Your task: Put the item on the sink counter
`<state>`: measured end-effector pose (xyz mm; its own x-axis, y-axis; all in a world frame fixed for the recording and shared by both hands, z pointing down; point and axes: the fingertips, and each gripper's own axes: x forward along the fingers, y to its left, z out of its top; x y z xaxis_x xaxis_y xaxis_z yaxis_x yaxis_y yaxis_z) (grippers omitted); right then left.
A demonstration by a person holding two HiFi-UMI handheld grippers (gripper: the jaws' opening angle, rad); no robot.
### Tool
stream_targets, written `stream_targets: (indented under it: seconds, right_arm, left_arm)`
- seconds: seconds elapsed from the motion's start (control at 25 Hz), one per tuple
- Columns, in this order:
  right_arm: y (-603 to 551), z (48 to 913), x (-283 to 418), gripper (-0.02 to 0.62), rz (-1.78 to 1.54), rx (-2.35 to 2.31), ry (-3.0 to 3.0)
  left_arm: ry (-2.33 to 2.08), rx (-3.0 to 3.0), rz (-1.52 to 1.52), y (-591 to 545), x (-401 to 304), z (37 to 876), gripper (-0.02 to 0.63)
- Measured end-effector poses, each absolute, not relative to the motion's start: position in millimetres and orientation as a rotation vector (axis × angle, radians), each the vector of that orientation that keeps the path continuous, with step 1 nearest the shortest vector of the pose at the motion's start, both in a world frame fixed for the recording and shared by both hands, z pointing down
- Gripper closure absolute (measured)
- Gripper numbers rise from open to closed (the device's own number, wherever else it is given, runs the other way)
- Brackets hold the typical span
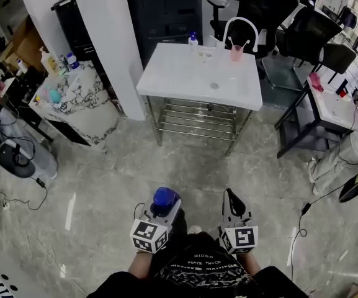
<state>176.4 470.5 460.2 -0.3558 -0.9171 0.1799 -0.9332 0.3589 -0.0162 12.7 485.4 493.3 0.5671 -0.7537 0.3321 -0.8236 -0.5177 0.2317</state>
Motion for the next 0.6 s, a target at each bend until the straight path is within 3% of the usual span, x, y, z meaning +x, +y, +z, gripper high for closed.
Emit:
stream_targets:
  seconds: [0.6]
  right_arm:
    - [371, 478, 121, 0.597, 0.21, 1.614, -2.469]
  left_arm:
    - [-1.193, 2.514, 0.292, 369, -2, 499, 0.446]
